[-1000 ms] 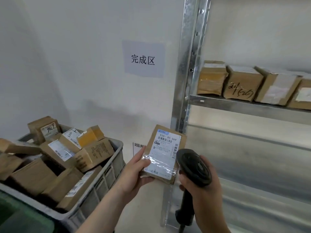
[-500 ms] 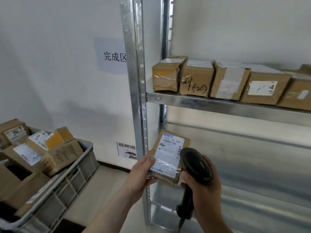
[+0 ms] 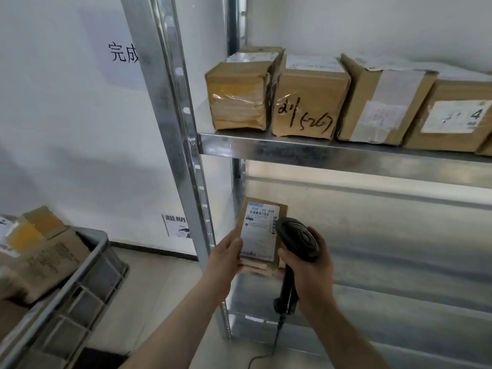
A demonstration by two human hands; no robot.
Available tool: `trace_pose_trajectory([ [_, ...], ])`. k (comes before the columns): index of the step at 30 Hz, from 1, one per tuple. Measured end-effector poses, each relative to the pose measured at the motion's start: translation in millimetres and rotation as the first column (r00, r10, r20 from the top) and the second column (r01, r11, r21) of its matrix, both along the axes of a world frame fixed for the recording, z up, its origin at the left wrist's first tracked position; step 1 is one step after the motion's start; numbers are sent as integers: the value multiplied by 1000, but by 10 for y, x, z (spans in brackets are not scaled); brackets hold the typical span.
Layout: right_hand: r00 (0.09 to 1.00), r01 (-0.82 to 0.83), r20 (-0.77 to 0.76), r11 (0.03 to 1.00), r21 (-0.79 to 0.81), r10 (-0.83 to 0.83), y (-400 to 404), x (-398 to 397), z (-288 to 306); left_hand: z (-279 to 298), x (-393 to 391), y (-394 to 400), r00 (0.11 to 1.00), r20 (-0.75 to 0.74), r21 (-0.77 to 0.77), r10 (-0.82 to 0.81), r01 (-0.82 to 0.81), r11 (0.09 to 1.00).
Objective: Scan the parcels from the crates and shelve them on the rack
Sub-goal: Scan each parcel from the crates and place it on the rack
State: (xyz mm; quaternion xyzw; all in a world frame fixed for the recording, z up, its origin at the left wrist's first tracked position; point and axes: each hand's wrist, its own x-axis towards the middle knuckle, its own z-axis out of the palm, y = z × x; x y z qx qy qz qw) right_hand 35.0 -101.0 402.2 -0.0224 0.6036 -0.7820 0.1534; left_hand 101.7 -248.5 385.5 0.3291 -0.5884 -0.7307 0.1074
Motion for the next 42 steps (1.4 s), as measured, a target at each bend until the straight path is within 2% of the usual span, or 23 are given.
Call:
trace_pose_trajectory([
  [8, 1000, -4, 0, 999, 33, 5, -385, -214, -206, -370, -280, -370, 999, 30, 40, -16, 15, 999],
  [13, 999, 47, 12, 992, 115, -48, -491, -329, -402, -557, -414, -458, 996, 88, 20, -26, 24, 1000],
  [19, 1000, 6, 2, 988, 156, -6, -539, -428, -566, -909, -524, -523, 993, 113, -53, -15, 21, 998],
  [24, 998, -56, 0, 984, 171, 57, -540, -495, -635, -686, -511, -399, 993, 117, -245, 25, 5, 969],
  [27, 995, -85, -36, 979, 184, 93, -517, -566, -655, -723, -518, -355, 990, 143, -410, -8, 67, 909],
  [31, 990, -139, -18, 979, 152, 143, -517, -635, -672, -656, -468, -294, 930, 368, -589, -9, 241, 771],
  [35, 987, -147, -37, 974, 172, 156, -525, -683, -702, -617, -472, -280, 920, 392, -634, 19, 255, 730],
  [42, 985, -146, -61, 962, 230, 164, -527, -777, -742, -649, -507, -301, 913, 408, -637, 26, 264, 724],
])
